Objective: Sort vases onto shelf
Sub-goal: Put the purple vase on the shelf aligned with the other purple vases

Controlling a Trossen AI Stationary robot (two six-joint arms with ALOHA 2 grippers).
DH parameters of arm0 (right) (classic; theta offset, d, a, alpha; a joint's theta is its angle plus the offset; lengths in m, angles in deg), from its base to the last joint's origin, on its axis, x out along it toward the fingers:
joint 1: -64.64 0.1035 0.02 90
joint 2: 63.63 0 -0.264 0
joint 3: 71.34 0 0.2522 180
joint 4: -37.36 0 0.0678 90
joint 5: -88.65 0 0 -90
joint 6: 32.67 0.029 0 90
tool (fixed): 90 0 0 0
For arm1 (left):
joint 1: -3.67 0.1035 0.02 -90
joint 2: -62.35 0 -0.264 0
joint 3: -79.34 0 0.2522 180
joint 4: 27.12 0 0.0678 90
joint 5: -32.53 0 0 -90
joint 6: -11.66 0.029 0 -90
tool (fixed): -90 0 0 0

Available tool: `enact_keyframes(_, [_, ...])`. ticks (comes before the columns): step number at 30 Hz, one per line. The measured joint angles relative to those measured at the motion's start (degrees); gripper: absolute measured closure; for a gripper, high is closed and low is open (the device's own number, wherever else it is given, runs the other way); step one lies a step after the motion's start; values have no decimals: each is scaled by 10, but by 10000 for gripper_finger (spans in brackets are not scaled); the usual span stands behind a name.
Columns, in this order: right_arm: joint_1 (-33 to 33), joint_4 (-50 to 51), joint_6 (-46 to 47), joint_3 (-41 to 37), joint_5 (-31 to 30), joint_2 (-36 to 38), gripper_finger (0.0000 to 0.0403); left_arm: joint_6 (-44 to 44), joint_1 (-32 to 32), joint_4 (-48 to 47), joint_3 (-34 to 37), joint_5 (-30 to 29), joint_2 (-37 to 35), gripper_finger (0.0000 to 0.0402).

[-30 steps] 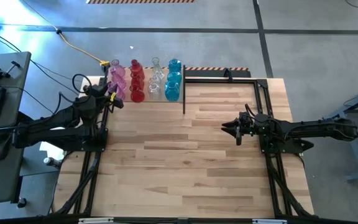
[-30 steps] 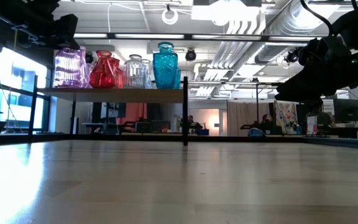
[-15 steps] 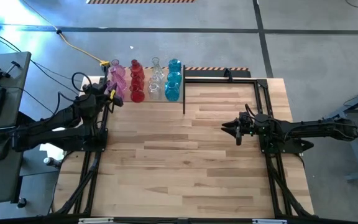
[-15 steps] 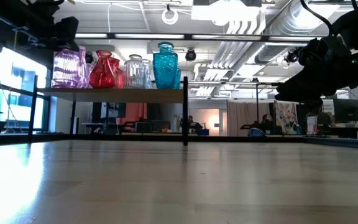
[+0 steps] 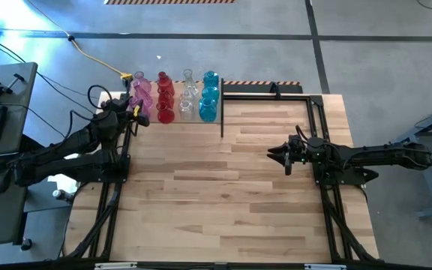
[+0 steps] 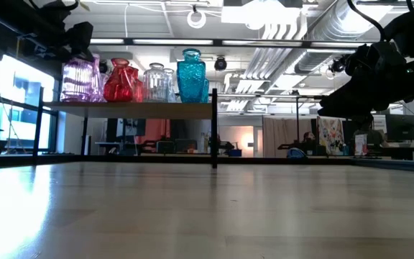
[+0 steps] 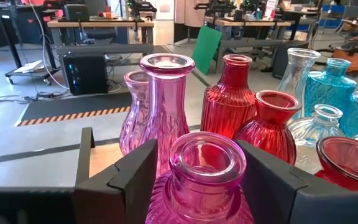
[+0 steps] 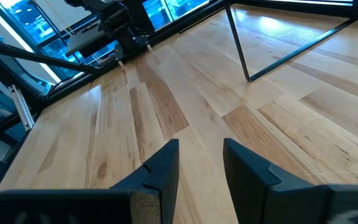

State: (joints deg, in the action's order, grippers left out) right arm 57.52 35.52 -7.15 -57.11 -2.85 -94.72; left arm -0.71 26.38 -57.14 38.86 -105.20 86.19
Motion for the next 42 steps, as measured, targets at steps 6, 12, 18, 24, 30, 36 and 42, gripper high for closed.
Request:
enact_keyframes(6, [0, 0, 0, 0, 0, 0, 293, -5, 6, 3, 0, 11, 0, 184])
enact_keyframes(12, [0, 0, 0, 0, 0, 0, 293, -5, 6, 10, 0, 22, 0, 182])
enact_keyframes(18, [0, 0, 0, 0, 0, 0, 293, 8, 6, 29, 0, 23, 0, 182])
enact_keyframes(24, [0, 0, 0, 0, 0, 0, 293, 35, 6, 50, -1, 23, 0, 183])
enact_keyframes(30, [0, 0, 0, 0, 0, 0, 293, 63, 6, 51, -25, 22, 0, 183])
enact_keyframes(36, [0, 0, 0, 0, 0, 0, 293, 71, 6, 50, -49, 29, -7, 183])
enact_keyframes(42, [0, 0, 0, 0, 0, 0, 293, 71, 6, 39, -78, 98, -34, 183])
